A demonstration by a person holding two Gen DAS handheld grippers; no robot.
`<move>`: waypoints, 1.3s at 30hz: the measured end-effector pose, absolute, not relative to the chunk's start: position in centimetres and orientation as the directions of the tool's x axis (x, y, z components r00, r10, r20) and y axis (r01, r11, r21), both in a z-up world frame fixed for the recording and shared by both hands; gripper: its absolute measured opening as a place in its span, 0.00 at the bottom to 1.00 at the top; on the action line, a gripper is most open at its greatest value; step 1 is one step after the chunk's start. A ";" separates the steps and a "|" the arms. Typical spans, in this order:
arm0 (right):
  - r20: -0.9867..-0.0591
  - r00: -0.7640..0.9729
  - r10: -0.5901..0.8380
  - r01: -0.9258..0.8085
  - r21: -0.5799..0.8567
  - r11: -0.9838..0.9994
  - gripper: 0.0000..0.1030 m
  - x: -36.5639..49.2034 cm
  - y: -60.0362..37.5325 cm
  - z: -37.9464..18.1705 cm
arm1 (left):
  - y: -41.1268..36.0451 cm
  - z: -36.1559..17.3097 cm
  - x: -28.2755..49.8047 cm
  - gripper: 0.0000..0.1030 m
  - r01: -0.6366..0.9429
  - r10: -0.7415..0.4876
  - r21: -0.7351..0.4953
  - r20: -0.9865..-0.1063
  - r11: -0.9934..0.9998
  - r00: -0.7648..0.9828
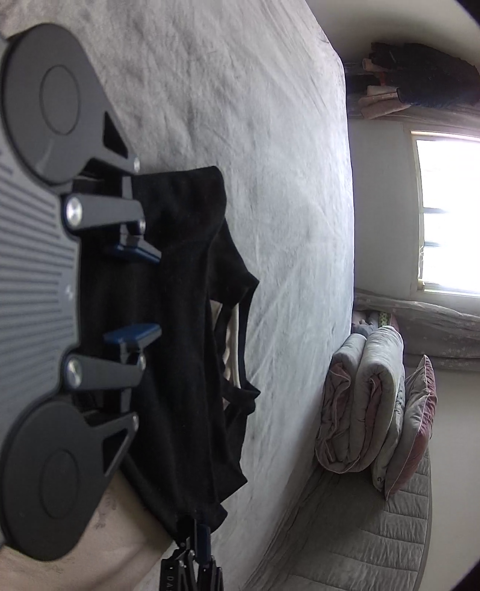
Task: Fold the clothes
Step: 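Raise both grippers and move them to the cream hem of the sweatshirt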
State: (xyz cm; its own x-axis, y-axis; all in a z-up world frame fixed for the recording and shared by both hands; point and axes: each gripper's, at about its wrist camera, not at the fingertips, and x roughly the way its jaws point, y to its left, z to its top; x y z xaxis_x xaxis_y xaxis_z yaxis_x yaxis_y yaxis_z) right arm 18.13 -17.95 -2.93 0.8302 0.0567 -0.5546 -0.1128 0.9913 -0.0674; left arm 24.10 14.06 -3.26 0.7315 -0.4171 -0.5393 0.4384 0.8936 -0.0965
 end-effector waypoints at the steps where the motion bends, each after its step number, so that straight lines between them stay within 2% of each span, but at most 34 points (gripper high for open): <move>1: -0.556 0.828 0.064 -0.109 -0.048 0.993 0.38 17.9 -18.2 -2.8 | 14.1 -3.3 23.8 0.37 0.443 -0.422 -0.102 -0.548 0.891 0.722; 4: -0.597 0.801 0.051 -0.092 -0.039 0.995 0.38 17.9 -18.5 -3.4 | 13.7 -4.6 23.4 0.36 0.446 -0.365 -0.028 -0.620 0.895 0.694; 8: -0.606 0.794 0.043 -0.054 0.001 0.999 0.38 17.4 -18.7 -2.4 | 14.8 -3.5 22.8 0.36 0.393 -0.361 -0.099 -0.637 0.914 0.681; 15: -0.617 0.785 0.056 -0.020 0.066 0.998 0.38 15.5 -18.6 -0.4 | 15.5 -1.7 19.9 0.38 0.374 -0.376 -0.143 -0.630 0.916 0.679; 22: -0.678 0.733 0.047 -0.017 0.050 0.999 0.39 12.8 -17.4 0.6 | 16.7 -0.6 16.6 0.47 0.339 -0.386 -0.206 -0.660 0.918 0.644; 28: -0.708 0.705 0.050 -0.027 0.044 0.999 0.42 9.9 -16.3 1.7 | 17.3 0.9 13.2 0.55 0.324 -0.348 -0.172 -0.691 0.930 0.633; 34: -0.769 0.637 0.046 -0.022 0.041 0.999 0.43 6.6 -15.3 2.1 | 17.8 1.6 10.0 0.58 0.316 -0.310 -0.146 -0.760 0.938 0.570; 39: -0.789 0.612 0.064 0.009 0.087 0.996 0.43 3.8 -15.4 2.0 | 18.9 1.5 7.6 0.60 0.281 -0.313 -0.192 -0.814 0.940 0.490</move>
